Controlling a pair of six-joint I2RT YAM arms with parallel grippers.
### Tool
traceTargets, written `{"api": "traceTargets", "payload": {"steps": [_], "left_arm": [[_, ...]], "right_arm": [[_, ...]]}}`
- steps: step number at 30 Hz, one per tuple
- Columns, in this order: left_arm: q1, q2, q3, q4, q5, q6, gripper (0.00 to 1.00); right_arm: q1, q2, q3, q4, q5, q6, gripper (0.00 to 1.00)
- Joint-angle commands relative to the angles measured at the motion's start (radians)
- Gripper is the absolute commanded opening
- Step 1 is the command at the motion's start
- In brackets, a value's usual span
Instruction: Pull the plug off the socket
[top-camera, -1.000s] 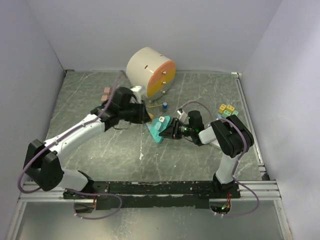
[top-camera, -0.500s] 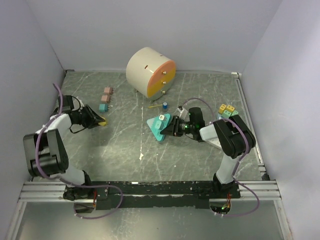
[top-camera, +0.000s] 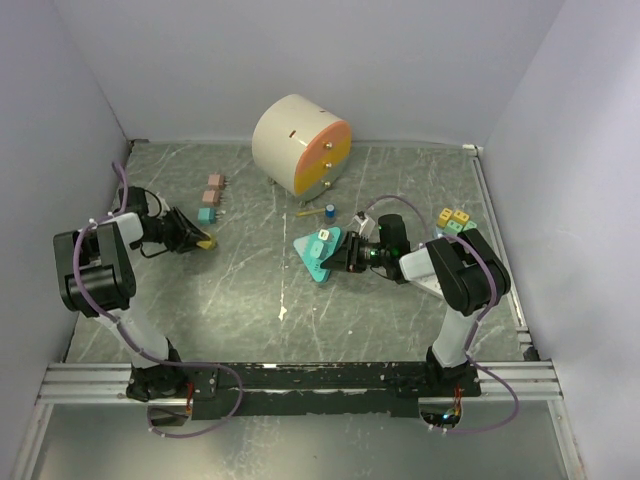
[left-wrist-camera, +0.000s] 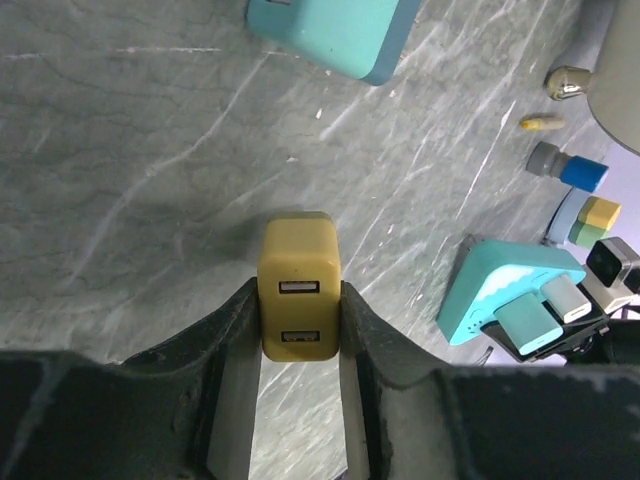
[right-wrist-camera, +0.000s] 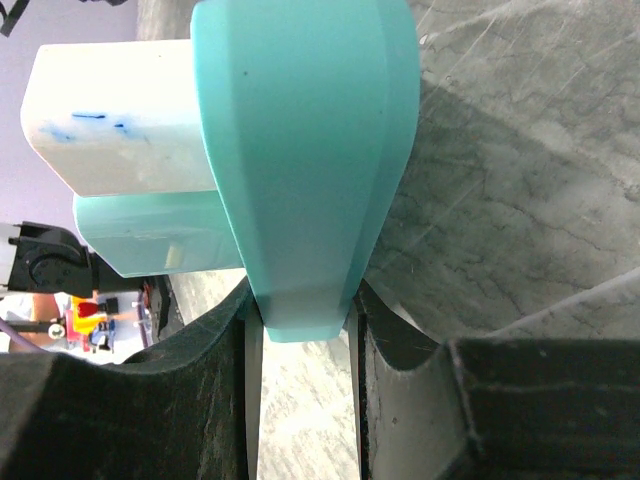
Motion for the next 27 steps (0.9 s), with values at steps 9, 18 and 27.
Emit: {"api": "traceTargets", "payload": {"steps": [9, 18, 27], "left_arm": [[0.019, -0.107, 0.0, -0.025, -0.08, 0.04, 1.0], [-0.035, -0.33, -0.124, 0.028, -0.074, -0.023, 0.99], [-0.422, -0.634, -0.314, 0.121, -0.258, -0.237, 1.0]], "right_arm": [[-0.009, 0.072, -0.016, -0.081, 0.102, -0.078, 0.0], [-0.008, 0.066, -0.018, -0.087, 0.118, -0.084, 0.0], [-0.008, 0.092, -0.011, -0.081, 0.103, -0.075, 0.0]]}}
